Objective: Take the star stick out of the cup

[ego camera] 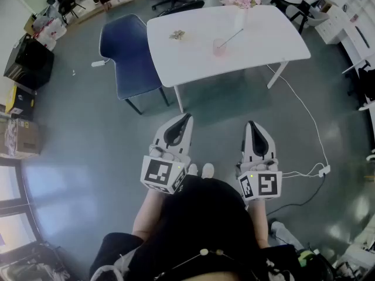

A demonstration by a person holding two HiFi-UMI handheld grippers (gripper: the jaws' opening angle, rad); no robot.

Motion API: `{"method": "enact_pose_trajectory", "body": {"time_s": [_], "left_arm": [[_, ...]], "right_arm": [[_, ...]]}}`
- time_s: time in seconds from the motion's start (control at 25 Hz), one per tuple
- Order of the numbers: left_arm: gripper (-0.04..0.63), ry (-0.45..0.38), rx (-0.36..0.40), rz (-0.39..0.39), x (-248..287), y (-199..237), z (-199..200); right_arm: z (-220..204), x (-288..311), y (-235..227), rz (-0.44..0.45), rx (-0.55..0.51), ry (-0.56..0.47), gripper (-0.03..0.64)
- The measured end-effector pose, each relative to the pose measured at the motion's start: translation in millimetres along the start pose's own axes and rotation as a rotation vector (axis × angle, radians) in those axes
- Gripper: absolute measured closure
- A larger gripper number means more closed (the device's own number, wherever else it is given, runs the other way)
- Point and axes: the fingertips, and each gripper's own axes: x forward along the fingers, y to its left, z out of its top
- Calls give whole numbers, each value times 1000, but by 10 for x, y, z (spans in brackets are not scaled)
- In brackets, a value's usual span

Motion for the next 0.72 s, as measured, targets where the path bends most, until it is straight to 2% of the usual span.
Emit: {"method": "enact_pose_trajectory", "body": {"time_s": [0.48,0.72], "left_arm": [[589,0,-3,-6,11,35,-21],[589,2,-5,-3,-85,74,-22]], "right_arm": [[-8,42,31,-2,-8,1,615],[22,8,96,40,44,-4,614]]}}
